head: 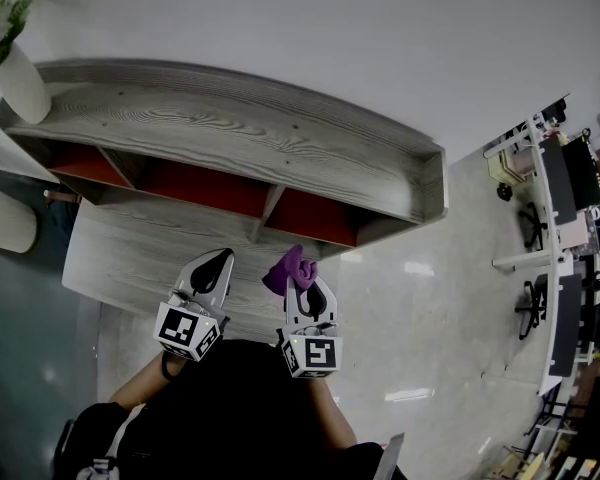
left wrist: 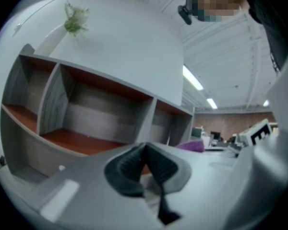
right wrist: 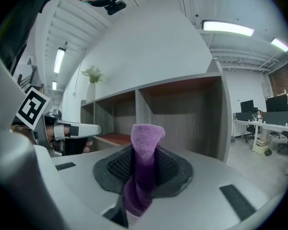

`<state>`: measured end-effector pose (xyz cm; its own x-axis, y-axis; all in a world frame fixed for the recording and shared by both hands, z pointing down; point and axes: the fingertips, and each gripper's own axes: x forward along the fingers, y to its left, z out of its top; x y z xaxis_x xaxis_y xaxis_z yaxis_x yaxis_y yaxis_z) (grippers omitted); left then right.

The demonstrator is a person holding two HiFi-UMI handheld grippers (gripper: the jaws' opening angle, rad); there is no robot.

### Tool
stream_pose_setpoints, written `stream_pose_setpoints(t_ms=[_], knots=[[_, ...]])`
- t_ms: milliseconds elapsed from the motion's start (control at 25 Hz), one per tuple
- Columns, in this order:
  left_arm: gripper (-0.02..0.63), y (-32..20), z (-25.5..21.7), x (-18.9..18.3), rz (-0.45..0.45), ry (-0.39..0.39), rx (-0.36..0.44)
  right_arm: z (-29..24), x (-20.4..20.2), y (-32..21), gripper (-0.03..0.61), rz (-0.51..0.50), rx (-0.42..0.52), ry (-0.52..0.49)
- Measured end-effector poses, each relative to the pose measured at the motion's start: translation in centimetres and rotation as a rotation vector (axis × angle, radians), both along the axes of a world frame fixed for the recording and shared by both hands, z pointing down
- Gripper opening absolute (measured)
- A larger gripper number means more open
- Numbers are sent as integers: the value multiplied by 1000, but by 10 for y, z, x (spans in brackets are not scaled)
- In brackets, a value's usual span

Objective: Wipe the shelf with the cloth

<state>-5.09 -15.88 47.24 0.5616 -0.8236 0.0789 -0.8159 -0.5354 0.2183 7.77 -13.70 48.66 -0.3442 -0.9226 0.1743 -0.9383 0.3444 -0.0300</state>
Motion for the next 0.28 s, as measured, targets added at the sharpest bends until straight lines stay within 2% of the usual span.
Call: stream_pose_setpoints(t_ms=[280], knots=[[5, -3, 0, 5, 6, 0, 0, 0, 0, -3, 75, -15, -3, -3]])
